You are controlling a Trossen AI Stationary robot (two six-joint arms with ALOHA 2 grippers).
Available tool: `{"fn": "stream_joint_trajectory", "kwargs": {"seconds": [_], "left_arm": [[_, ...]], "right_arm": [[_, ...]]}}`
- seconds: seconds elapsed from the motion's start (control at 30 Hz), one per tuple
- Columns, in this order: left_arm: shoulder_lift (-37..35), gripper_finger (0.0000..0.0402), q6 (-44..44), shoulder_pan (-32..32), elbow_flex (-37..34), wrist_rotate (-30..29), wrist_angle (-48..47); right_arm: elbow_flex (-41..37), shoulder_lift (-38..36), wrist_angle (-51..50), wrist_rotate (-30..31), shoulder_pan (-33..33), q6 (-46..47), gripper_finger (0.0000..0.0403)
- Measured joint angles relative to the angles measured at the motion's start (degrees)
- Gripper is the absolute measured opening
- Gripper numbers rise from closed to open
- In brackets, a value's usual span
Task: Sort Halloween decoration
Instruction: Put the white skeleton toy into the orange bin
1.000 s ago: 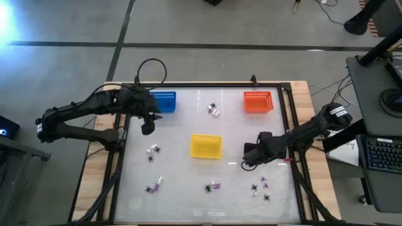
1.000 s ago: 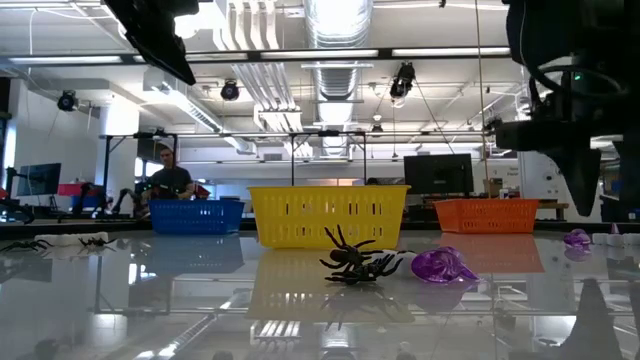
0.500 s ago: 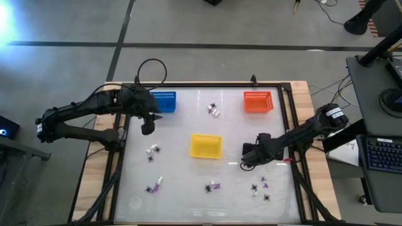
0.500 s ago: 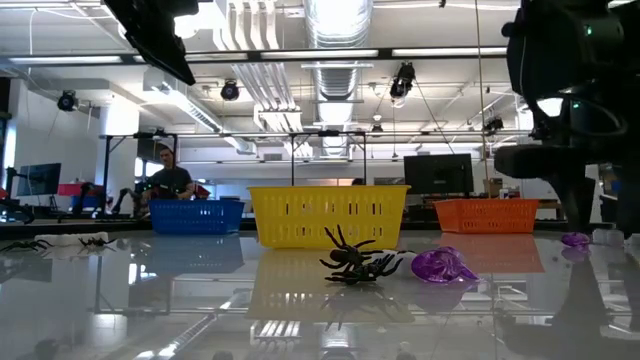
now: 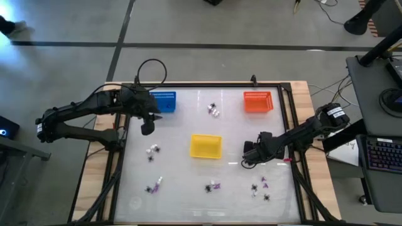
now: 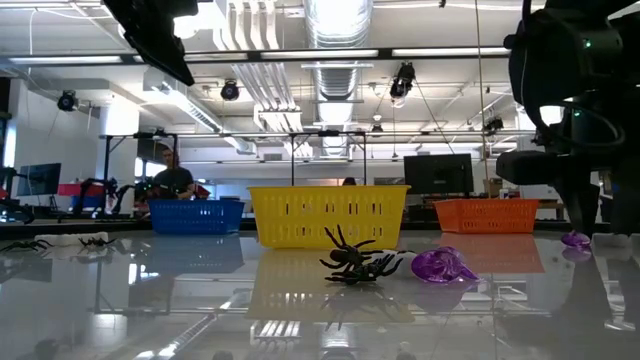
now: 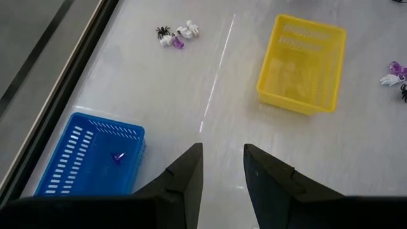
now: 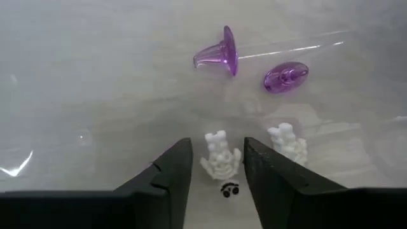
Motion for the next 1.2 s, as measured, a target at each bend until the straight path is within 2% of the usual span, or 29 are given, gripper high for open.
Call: {"fn": "stream_joint_trajectory", "kwargs": {"seconds": [0.3,0.43,0.97,1.2], "left_arm": [[0.0,0.0096,-0.02,0.0,0.0,0.0,-0.41],[0.0,0.0096,-0.02,0.0,0.0,0.0,-0.43],[0.0,0.0096,-0.04,0.01,0.0,0.02,-0.87],[0.0,0.0096,-0.04,0.01,0.0,0.02,-0.94]], "right_arm": [[-0.11,-0.24,-0.27,-0.04,-0.04,-2.83,0.0042],[-0.03,-0.35,-0.42,-0.16,-0.04,-3.78,0.0018],[2.51,-5.18,-1.42,-0.79,0.01,-7.67,0.0008],[3.48,-8.89,-1.58,5.32,-0.05,-8.11,0.0008]]}}
